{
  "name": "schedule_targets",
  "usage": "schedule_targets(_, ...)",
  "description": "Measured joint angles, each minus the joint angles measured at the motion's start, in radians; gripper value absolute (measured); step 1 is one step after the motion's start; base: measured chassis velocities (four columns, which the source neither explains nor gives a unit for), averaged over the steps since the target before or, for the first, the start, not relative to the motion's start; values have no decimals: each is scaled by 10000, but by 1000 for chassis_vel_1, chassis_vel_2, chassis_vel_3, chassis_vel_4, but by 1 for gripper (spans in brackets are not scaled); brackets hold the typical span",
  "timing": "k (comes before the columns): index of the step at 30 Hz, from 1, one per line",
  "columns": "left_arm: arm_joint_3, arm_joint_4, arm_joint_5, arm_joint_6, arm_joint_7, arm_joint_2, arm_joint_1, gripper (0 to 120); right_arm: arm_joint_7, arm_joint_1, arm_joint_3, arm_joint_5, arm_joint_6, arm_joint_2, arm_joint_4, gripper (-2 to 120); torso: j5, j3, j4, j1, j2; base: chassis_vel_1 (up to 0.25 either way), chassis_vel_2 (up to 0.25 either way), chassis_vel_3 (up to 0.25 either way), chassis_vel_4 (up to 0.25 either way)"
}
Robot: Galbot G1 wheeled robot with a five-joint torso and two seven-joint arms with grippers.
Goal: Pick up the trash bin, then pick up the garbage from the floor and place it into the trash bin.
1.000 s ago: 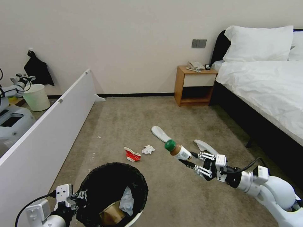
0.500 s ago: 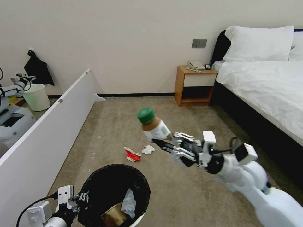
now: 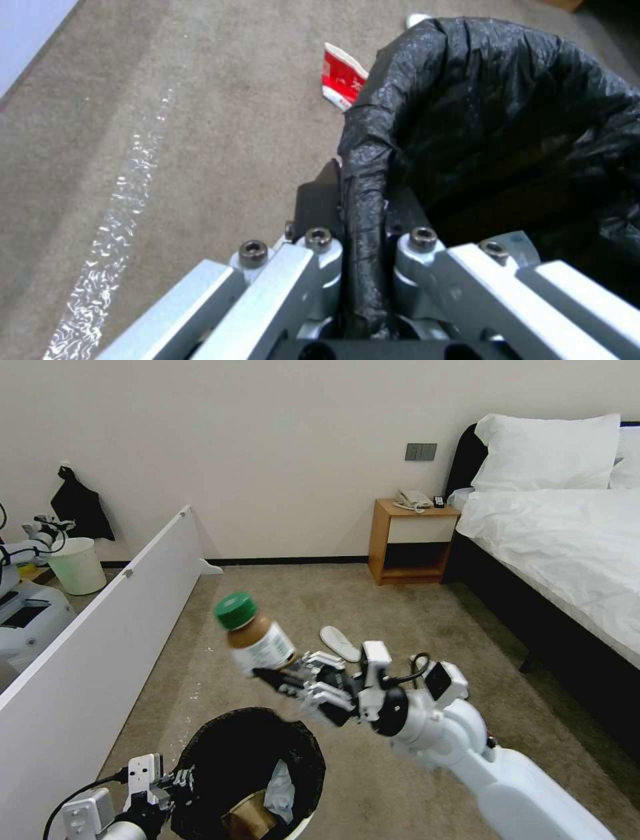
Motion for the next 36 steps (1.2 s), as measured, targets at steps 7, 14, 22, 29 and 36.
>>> schedule_targets(7,-81,-113,-152,14,-6,-7,-1,4,-48,188,-928,-149,70,109,-265,29,1,-1,-1,0,0,0,0,0,0)
schedule_targets(14,-26,-132,-189,30,-10,3,54,4,-103,72,-1308,-673,271,124,-781,29,1,0,-1,0,0,0,0,0,0)
schedule_targets(22,-41,-163,-224,42,-10,30,94,4,-93,19,-1504,-1052,412,173,-1095,29,1,0,-1,0,0,0,0,0,0)
schedule_targets(29,-25,-245,-288,51,-11,45,256,4,-17,276,-1720,-1156,514,298,-1434,29,1,0,0,0,0,0,0,0,0)
schedule_targets(36,-26,-267,-360,62,-11,85,230,4,4,286,-1877,-1293,557,319,-1628,29,1,0,-1,0,0,0,0,0,0)
